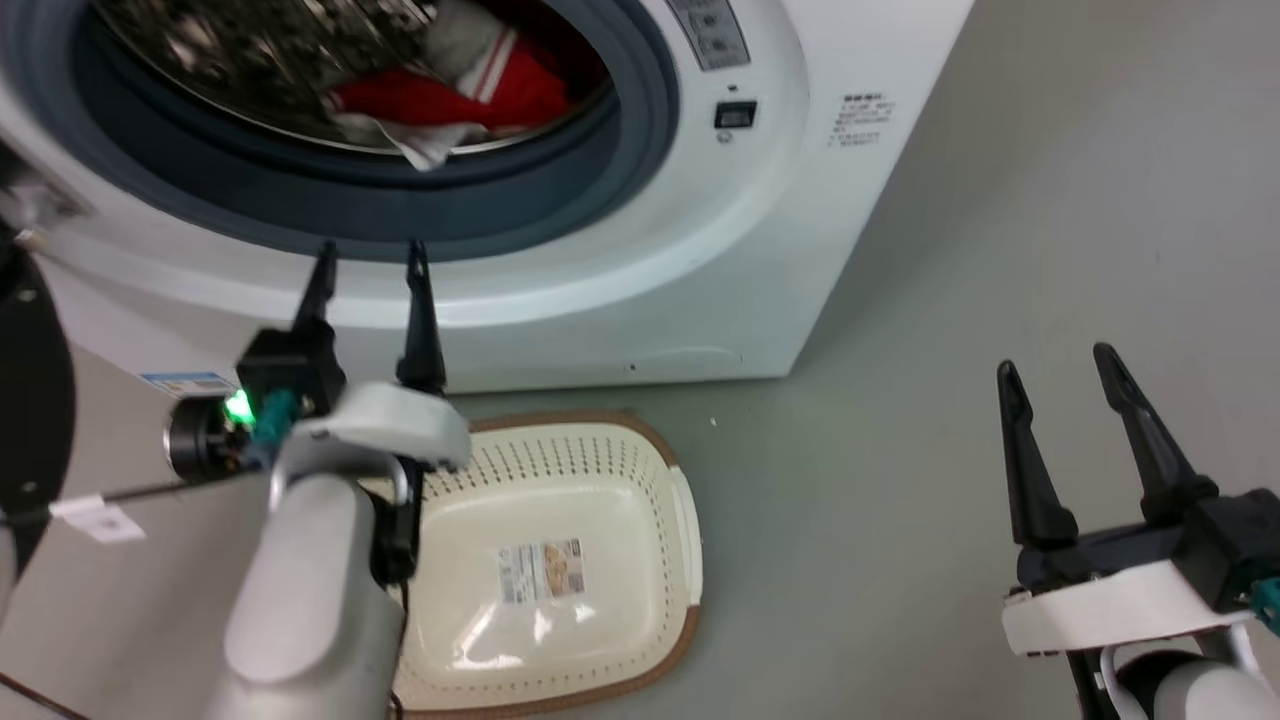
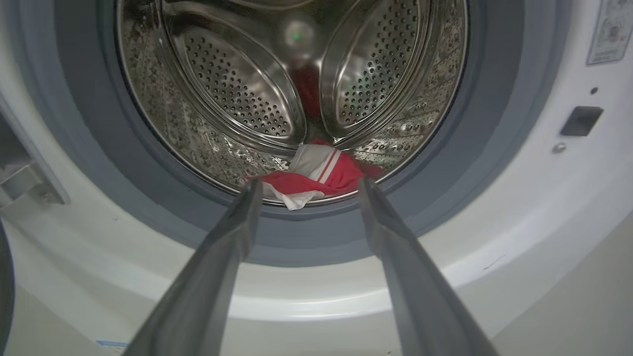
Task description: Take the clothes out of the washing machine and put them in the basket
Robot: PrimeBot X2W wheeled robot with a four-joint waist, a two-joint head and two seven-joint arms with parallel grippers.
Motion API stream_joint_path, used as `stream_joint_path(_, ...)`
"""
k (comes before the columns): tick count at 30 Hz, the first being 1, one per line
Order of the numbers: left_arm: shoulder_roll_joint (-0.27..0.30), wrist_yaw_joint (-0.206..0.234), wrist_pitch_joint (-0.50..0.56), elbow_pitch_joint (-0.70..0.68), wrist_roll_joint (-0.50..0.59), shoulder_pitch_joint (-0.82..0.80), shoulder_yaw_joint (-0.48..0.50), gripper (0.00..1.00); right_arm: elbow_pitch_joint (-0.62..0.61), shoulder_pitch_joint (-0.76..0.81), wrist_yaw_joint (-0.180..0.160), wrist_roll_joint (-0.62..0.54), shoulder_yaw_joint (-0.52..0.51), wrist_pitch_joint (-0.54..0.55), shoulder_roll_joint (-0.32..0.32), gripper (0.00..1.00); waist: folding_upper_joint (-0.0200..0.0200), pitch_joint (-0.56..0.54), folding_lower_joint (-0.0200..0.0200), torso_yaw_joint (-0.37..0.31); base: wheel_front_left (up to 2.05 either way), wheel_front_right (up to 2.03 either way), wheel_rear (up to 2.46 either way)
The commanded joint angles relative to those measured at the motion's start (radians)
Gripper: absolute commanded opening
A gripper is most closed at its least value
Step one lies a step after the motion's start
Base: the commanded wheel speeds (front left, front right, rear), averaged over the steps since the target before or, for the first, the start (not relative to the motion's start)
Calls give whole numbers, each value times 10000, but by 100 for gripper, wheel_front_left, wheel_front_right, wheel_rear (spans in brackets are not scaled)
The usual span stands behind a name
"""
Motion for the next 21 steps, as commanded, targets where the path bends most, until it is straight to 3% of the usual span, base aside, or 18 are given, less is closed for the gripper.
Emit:
stream_joint_path(1,123,-41,-26,189,33,-364,100,100,-51,-211,-7,65,60,-63,22,100,0,864,-1,-524,0,0,0)
stream_joint_path(14,1767,-254,49,3275,223,-4443,579,100,359,-1276,-7,636,755,-816,26,100,0,2879,-1,-1911,0,0,0)
stream_joint_path(21,2832,-407,829,4439,529,-6415,411,100,846,-1670,-7,1041,1193,-1163,28,100,0,3601,-1,-2589,0,0,0)
